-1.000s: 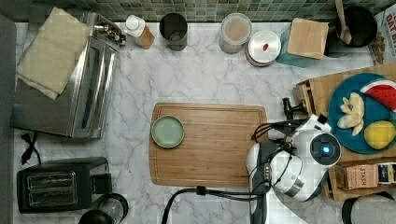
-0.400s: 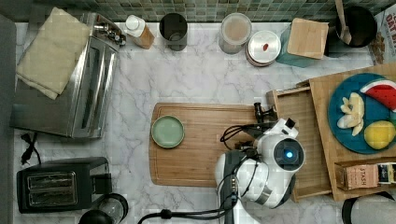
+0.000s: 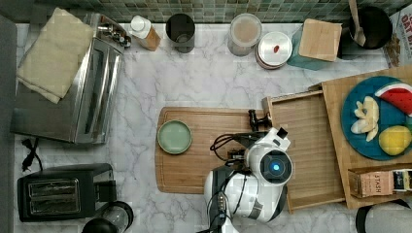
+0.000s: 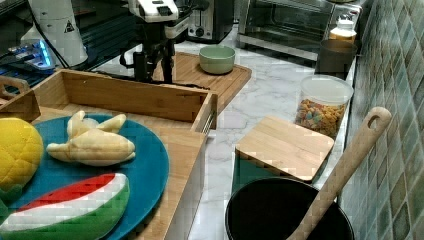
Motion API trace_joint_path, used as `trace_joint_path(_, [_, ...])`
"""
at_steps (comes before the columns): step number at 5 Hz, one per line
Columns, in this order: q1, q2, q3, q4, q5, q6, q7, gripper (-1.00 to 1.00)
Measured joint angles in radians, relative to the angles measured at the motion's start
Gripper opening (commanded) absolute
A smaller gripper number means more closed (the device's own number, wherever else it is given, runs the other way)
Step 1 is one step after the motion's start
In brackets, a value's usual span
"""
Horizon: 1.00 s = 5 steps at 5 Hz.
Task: Open the drawer.
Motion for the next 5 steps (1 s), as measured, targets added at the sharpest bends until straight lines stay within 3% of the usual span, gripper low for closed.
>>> trace_joint_path(1, [0.0, -0.006, 0.034, 0.0, 0.094, -0.032, 0.021, 1.0])
trace_joint_path(5, [0.025, -0.034, 0.051, -0.031, 0.129, 0.01, 0.167, 1.0])
